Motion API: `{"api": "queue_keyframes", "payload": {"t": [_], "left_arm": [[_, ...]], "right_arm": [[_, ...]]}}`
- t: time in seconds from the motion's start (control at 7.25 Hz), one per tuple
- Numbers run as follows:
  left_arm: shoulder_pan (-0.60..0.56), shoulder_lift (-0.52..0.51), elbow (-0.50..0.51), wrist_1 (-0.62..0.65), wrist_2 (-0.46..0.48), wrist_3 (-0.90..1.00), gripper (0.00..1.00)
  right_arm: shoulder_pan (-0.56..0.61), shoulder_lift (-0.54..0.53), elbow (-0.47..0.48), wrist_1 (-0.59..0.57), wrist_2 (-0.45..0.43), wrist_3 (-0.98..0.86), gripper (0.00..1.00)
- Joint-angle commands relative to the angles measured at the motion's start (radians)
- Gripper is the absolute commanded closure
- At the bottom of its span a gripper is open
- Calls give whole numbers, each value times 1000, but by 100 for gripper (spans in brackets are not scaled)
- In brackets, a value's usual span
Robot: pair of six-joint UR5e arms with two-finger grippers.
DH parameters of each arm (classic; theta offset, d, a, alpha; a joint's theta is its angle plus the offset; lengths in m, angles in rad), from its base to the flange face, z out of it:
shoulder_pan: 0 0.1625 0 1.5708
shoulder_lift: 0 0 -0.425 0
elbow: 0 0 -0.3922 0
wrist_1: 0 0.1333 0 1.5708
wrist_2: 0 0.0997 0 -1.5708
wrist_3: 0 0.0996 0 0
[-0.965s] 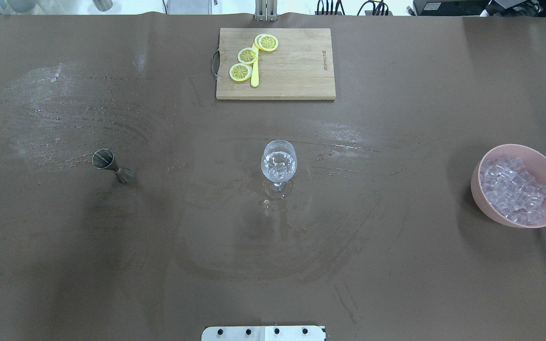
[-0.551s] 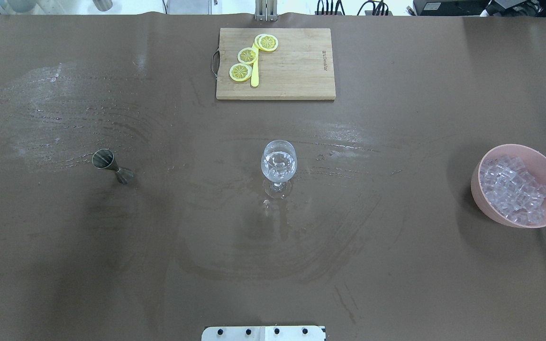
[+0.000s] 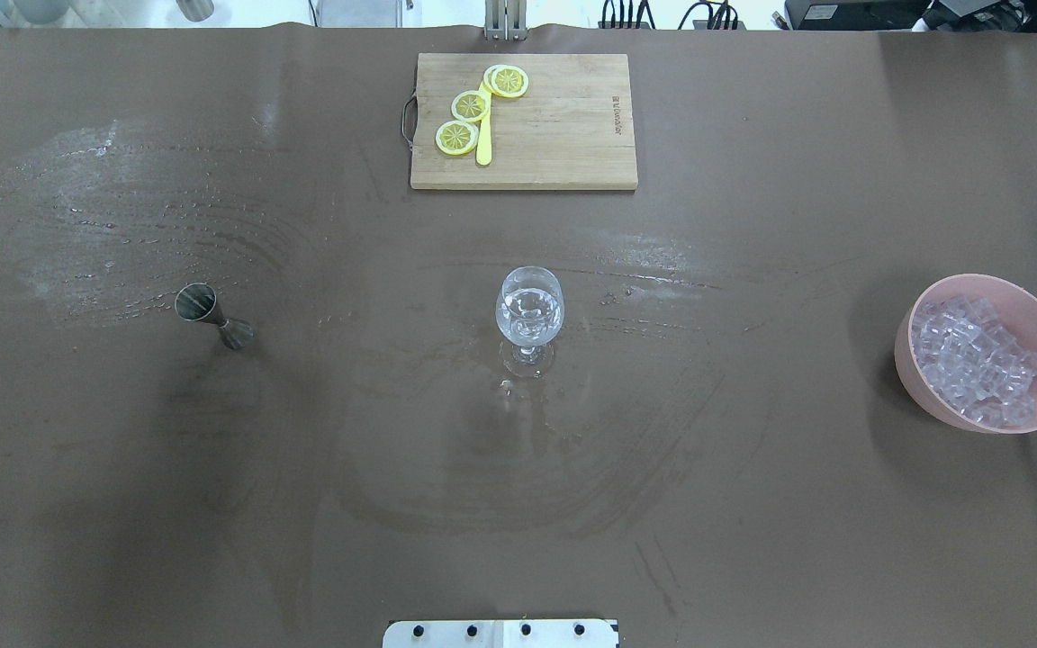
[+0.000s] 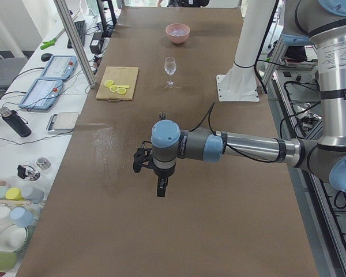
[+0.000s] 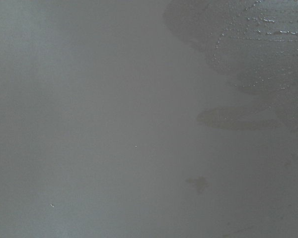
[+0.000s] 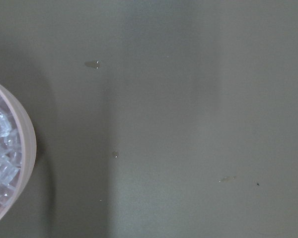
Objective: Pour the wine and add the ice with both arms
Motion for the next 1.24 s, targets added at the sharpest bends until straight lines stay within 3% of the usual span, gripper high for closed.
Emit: {"api": "queue_keyframes", "payload": {"t": [0.0, 1.1], "left_arm": [[-3, 0, -15, 0, 1, 0, 1], [-3, 1, -18, 0, 2, 0, 1]], "right_arm": [[7, 1, 16, 1, -8, 3, 0], [7, -1, 24, -3, 6, 3, 0]]}}
